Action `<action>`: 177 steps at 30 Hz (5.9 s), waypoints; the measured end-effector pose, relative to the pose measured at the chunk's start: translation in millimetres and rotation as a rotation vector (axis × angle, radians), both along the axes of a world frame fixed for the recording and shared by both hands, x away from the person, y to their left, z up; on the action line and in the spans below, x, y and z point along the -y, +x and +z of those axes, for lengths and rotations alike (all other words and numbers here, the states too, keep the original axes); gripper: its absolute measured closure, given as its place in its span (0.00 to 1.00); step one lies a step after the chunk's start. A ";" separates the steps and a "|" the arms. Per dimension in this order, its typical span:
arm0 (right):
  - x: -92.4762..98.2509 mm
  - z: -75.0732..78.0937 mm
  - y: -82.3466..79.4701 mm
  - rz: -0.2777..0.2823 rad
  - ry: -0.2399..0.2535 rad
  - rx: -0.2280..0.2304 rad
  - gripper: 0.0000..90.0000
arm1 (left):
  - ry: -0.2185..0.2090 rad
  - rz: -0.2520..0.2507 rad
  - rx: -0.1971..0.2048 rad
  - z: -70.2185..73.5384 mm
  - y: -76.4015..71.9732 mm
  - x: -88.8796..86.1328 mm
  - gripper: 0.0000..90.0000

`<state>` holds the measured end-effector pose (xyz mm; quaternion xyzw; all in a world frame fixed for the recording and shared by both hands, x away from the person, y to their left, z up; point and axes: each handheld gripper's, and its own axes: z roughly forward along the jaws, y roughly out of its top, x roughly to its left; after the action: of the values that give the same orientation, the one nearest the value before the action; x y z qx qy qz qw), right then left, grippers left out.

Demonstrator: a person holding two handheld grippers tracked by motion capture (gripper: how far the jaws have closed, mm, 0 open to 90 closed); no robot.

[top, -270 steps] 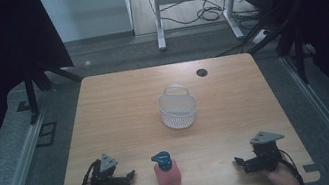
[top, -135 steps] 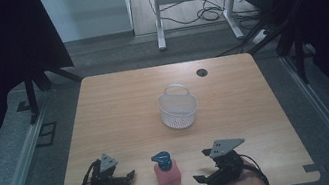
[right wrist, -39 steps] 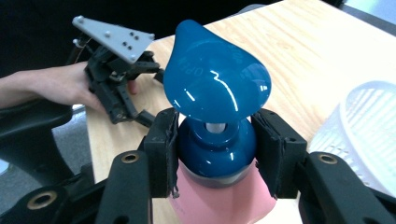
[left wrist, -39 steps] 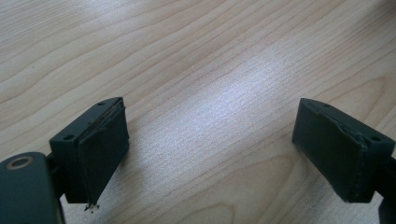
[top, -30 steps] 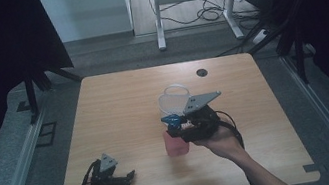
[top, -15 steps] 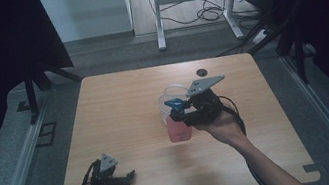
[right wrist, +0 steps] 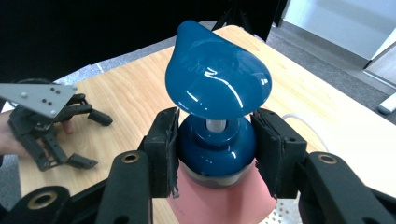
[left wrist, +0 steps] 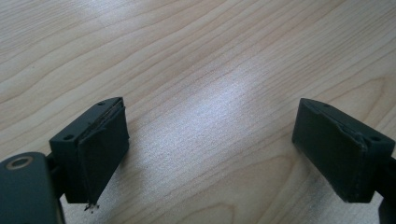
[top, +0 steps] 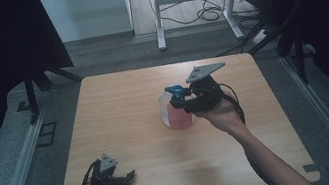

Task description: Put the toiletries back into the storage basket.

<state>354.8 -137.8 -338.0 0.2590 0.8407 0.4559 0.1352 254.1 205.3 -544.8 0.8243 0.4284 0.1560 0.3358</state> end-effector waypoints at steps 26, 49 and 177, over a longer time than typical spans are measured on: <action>-0.3 2.5 42.9 -0.069 -0.008 0.036 0.58 | -0.003 -0.001 0.003 -0.4 0.2 -0.1 0.12; -6.8 -30.9 71.8 -0.090 -0.027 0.019 0.58 | -0.002 -0.001 -0.001 -0.2 -0.2 -0.1 0.12; 6.8 -55.8 44.7 -0.050 -0.067 -0.033 0.14 | -0.001 -0.005 0.002 -0.3 0.0 -0.2 0.12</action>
<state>399.5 -144.7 -393.8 0.2828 0.8508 0.4197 0.1415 254.1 205.5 -545.0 0.8249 0.4263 0.1558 0.3371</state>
